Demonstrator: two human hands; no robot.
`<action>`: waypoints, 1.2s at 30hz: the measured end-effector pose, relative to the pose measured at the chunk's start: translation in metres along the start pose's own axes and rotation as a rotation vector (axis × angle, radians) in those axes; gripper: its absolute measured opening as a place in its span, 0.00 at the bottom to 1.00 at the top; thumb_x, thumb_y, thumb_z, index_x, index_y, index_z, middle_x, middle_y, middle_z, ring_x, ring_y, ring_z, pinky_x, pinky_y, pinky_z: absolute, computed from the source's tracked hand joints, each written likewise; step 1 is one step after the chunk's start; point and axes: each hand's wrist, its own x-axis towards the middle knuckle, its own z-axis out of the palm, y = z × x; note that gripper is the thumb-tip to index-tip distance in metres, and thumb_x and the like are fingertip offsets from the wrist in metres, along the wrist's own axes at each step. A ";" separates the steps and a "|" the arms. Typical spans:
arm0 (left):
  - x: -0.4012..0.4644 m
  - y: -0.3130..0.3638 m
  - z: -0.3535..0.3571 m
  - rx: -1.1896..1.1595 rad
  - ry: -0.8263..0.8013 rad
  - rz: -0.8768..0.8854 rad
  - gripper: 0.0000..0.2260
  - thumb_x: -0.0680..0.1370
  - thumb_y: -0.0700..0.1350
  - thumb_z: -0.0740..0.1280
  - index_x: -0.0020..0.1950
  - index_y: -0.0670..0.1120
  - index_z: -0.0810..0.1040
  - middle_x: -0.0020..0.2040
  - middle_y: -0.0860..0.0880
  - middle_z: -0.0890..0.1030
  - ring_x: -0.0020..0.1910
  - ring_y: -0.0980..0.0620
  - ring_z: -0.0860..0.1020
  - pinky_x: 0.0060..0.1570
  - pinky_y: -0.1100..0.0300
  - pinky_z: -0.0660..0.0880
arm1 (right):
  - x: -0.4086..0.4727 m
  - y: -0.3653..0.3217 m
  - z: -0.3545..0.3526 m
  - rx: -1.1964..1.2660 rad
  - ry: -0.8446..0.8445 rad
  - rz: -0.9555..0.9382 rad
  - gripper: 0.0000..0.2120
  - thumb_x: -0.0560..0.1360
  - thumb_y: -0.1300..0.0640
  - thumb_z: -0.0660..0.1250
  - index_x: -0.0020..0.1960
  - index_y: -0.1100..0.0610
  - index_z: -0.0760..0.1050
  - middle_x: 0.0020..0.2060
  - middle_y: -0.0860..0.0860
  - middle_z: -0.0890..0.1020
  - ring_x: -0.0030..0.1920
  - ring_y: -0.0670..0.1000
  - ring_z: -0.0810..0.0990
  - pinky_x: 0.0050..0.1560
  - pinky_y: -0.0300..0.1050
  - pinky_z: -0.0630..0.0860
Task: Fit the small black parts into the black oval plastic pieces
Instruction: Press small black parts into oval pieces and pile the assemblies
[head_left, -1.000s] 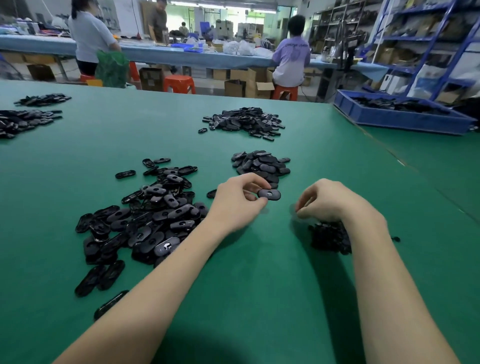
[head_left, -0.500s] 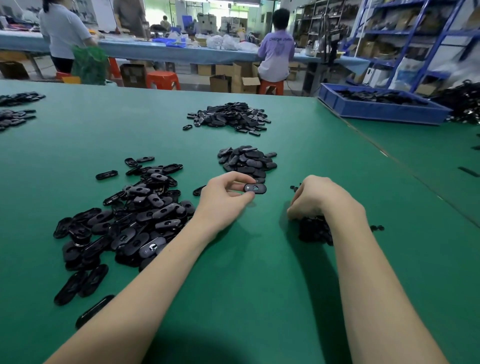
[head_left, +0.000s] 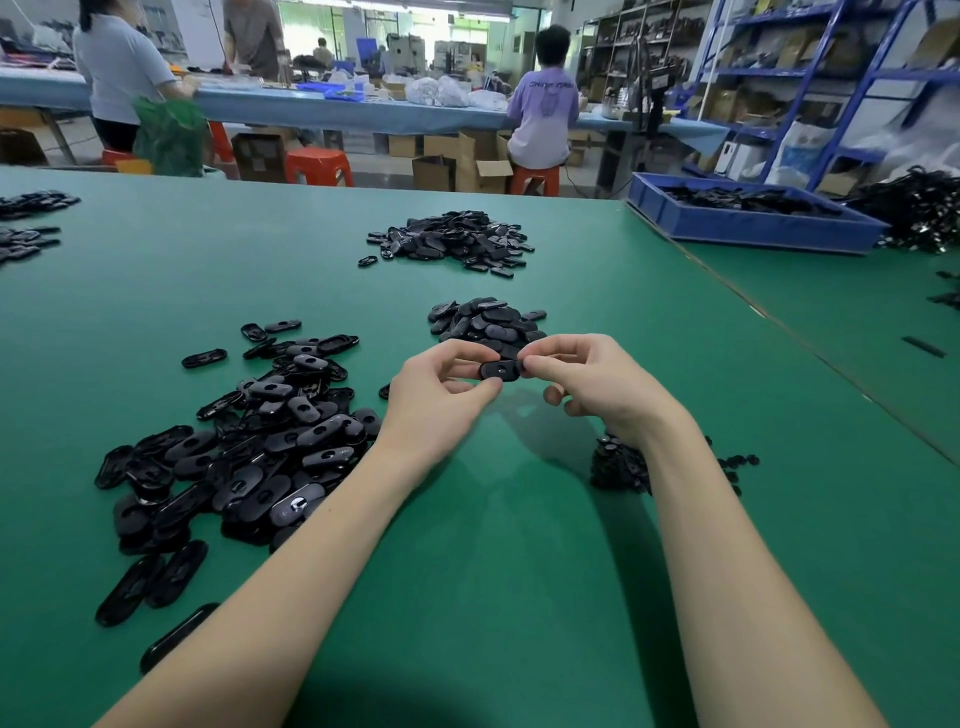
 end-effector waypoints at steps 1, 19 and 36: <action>0.000 0.000 0.000 0.001 -0.002 0.001 0.09 0.73 0.41 0.75 0.49 0.54 0.84 0.45 0.54 0.85 0.36 0.59 0.82 0.41 0.67 0.74 | 0.000 0.000 0.000 0.006 0.001 0.002 0.05 0.79 0.58 0.70 0.46 0.52 0.83 0.43 0.49 0.84 0.27 0.43 0.75 0.26 0.33 0.68; -0.002 0.000 0.000 0.089 0.031 0.074 0.09 0.73 0.41 0.75 0.49 0.54 0.83 0.43 0.56 0.84 0.35 0.62 0.81 0.43 0.67 0.78 | 0.000 -0.005 -0.001 0.068 -0.019 0.047 0.02 0.76 0.58 0.71 0.47 0.52 0.81 0.43 0.49 0.88 0.25 0.46 0.72 0.25 0.34 0.64; -0.005 0.004 0.003 0.055 0.063 0.186 0.10 0.72 0.36 0.76 0.49 0.49 0.84 0.43 0.55 0.86 0.44 0.62 0.84 0.45 0.72 0.77 | 0.004 -0.005 0.008 0.050 0.051 0.090 0.05 0.72 0.56 0.76 0.39 0.48 0.86 0.32 0.44 0.80 0.23 0.42 0.68 0.24 0.34 0.60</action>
